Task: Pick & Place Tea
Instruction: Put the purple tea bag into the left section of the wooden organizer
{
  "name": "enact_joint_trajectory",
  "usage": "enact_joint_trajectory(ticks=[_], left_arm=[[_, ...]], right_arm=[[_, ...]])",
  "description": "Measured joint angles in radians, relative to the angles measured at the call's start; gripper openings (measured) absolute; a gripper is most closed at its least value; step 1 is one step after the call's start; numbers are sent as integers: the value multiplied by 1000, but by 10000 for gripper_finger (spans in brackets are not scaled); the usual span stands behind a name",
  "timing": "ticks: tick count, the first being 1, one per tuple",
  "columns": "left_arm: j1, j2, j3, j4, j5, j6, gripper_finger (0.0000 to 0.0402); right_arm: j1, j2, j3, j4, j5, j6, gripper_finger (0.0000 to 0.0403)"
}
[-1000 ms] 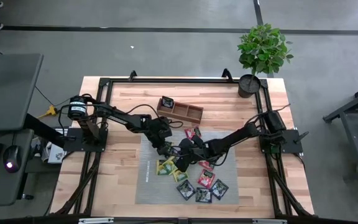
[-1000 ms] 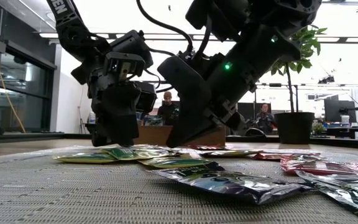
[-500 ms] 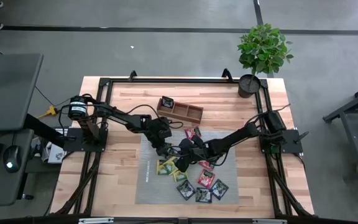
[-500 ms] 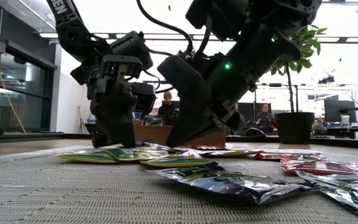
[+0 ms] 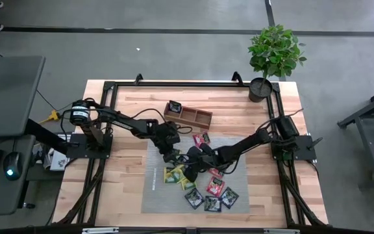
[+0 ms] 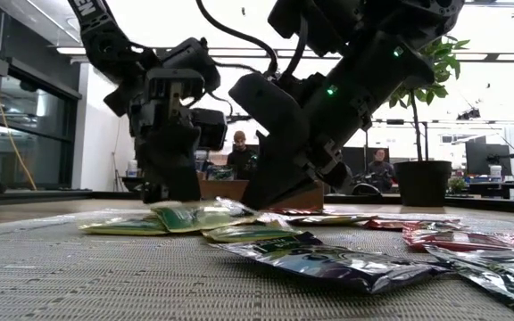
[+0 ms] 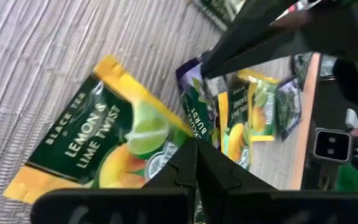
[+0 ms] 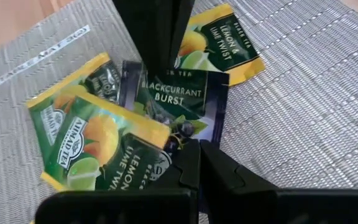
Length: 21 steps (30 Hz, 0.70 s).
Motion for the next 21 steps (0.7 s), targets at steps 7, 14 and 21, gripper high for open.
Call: enact_joint_trajectory(ticks=[7, 14, 21], left_arm=[[12, -40, 45, -53, -15, 51, 0], [58, -64, 63, -151, -24, 125, 0], [82, -78, 63, -170, 6, 177, 0]], right_arm=[[0, -22, 2, 7, -26, 5, 0], [-4, -120, 2, 0, 27, -26, 0], [-8, -272, 2, -107, 78, -54, 0]])
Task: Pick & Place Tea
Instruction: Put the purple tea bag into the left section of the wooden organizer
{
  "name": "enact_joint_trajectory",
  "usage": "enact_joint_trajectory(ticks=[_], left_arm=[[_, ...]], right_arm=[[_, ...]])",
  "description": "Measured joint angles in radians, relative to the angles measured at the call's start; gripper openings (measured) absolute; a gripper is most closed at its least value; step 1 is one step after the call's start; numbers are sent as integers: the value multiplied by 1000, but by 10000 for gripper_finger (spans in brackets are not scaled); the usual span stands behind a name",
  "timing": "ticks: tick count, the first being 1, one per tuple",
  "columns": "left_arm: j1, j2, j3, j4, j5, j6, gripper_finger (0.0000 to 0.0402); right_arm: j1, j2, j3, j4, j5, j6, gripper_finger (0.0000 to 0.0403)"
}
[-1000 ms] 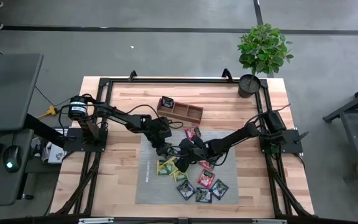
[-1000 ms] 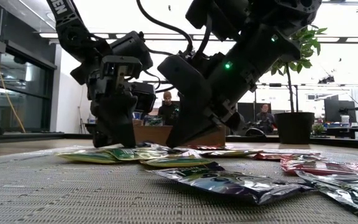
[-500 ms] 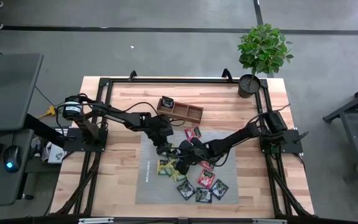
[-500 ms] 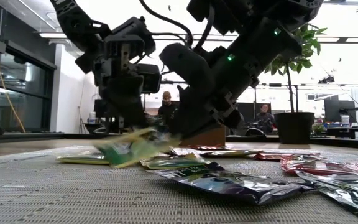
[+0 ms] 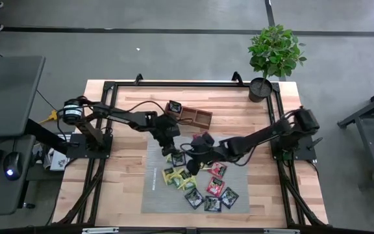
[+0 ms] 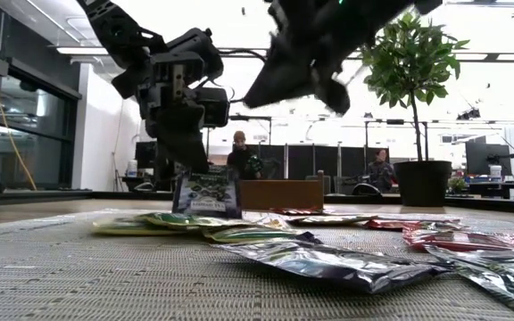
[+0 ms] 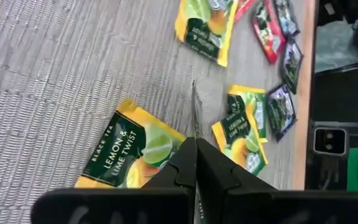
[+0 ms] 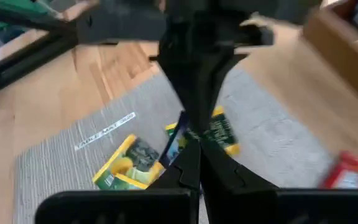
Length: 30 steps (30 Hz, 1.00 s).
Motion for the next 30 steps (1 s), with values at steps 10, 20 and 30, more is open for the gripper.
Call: enact_joint_trajectory(ticks=[10, 20, 30], left_arm=[[107, -147, 0, -35, 18, 115, 0], [263, -233, 128, -295, 2, 420, 0], [390, -207, 384, -580, -145, 802, 0]], right_arm=[[14, -192, 0, -326, -12, 60, 0], [33, -194, 0, -396, -34, 105, 0], [41, -186, 0, -395, -2, 132, 0]])
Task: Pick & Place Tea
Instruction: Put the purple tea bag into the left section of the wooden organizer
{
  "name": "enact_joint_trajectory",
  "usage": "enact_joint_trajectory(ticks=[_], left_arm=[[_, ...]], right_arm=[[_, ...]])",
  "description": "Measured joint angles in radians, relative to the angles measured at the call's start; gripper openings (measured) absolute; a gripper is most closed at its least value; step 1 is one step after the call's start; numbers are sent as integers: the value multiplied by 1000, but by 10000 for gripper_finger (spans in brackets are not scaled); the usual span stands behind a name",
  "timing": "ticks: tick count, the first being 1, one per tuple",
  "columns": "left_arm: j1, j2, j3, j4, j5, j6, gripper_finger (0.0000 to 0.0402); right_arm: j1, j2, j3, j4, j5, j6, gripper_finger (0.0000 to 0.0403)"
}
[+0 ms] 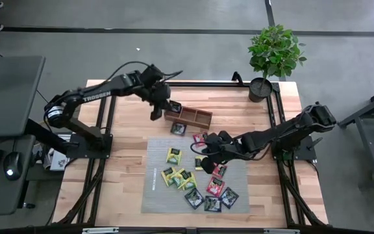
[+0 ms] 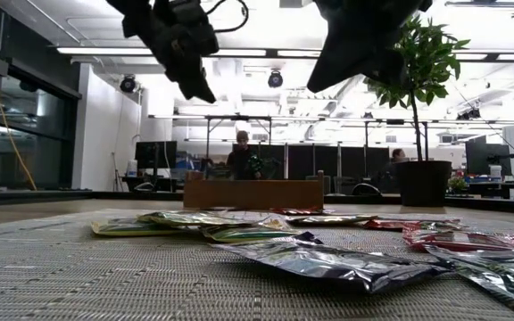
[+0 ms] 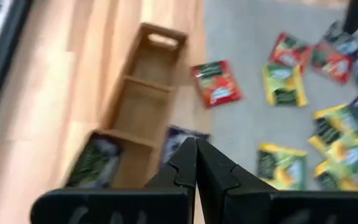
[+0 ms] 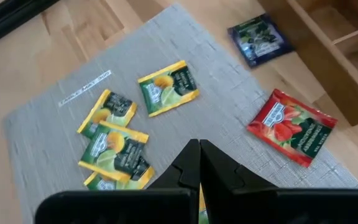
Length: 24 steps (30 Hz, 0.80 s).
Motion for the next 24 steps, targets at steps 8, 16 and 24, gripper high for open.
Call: enact_joint_trajectory(ticks=[8, 16, 24], left_arm=[[63, 19, -22, -39, -39, 46, 0], [15, 19, -206, 76, 11, -34, 0], [-42, 19, -379, 217, 86, -157, 0]], right_arm=[[-15, 10, 0, 73, 58, -21, 0], [-137, 196, 0, 361, -59, -231, 0], [-235, 334, 0, 454, -44, -147, 0]])
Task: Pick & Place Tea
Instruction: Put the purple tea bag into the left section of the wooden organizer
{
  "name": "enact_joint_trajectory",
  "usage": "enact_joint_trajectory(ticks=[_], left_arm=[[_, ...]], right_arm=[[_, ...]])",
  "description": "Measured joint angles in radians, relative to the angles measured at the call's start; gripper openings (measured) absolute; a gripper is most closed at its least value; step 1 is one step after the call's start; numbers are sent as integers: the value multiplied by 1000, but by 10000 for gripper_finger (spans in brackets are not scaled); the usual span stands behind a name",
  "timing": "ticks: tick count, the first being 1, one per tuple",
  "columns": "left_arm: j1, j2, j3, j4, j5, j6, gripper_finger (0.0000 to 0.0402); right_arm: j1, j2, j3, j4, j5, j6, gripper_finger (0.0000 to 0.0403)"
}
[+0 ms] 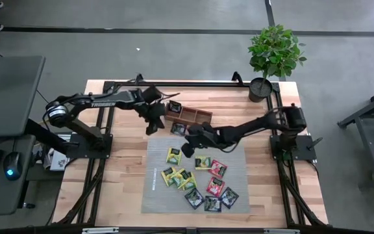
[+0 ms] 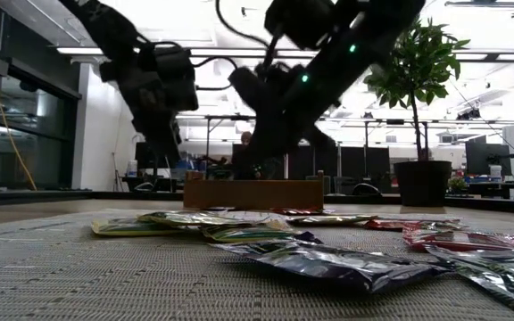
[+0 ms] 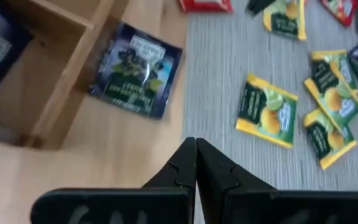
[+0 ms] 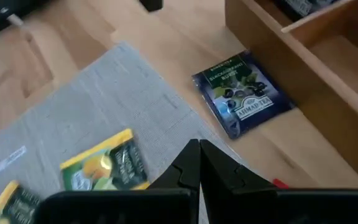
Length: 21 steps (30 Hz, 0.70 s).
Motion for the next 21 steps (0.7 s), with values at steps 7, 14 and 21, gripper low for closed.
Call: enact_joint_trajectory(ticks=[7, 14, 21], left_arm=[[-19, 0, -85, 184, 31, -119, 0], [-19, 0, -87, 206, 28, -106, 0], [-19, 0, -86, 184, 27, -74, 0]], right_arm=[[29, 29, 0, -51, 191, 368, 0], [84, 67, 59, -71, 289, 507, 0], [84, 253, 336, -292, 377, 524, 0]])
